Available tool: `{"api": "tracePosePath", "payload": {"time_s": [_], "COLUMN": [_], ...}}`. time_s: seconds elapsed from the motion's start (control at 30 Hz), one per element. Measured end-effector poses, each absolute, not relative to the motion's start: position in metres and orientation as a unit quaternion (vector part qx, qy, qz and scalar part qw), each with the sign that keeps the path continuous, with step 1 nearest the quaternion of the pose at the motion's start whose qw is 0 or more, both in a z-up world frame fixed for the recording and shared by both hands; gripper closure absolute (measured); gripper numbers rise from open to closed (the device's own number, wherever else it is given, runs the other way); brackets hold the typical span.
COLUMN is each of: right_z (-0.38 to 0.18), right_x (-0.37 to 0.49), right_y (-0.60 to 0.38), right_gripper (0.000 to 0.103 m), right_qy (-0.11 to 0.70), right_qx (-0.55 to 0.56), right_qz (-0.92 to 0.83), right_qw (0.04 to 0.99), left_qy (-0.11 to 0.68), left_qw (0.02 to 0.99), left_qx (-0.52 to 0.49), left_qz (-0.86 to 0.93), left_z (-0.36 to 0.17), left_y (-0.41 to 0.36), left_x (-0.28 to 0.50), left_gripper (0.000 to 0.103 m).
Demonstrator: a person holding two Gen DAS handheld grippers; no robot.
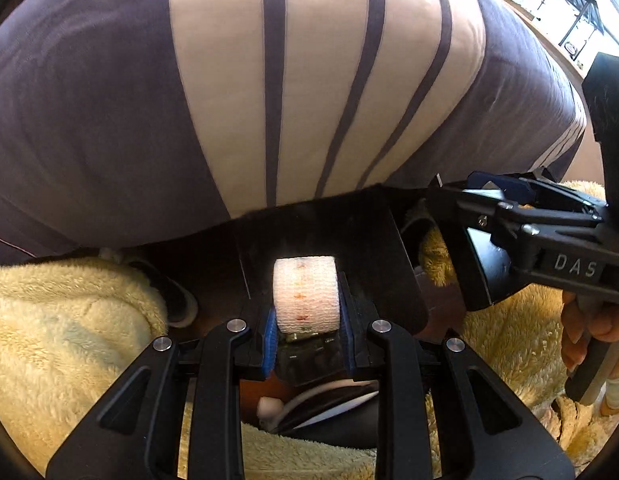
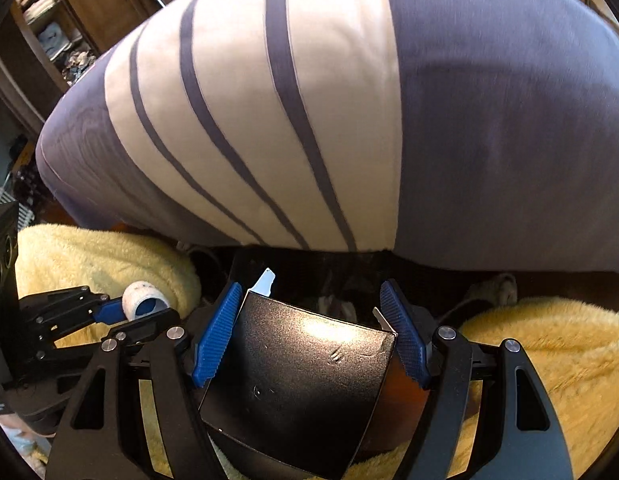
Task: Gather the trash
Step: 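Open both tools over the black bin to drop the box and tape roll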
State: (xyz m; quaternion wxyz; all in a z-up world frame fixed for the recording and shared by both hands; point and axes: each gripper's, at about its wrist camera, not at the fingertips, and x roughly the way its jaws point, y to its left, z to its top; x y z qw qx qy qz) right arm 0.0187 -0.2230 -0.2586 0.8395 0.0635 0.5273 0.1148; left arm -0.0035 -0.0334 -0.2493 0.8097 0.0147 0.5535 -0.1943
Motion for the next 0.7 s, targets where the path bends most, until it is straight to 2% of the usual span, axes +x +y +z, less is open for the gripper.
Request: {"api": "tracePosePath", "payload": {"time_s": [0.7], "right_z": [-0.287], "right_x": [0.02], "right_y": [-0.218], "right_gripper": [0.03], "right_qy": [0.567], "right_qx": [0.082], "right_qz": [0.124], "right_qw": [0.81], "left_qy": [0.603], "left_qw": [0.769], "left_qx": [-0.001], "left_qz": [-0.211], "left_z": [-0.282], "left_y": [-0.038], "left_x": [0.004], "left_gripper": [0.079]}}
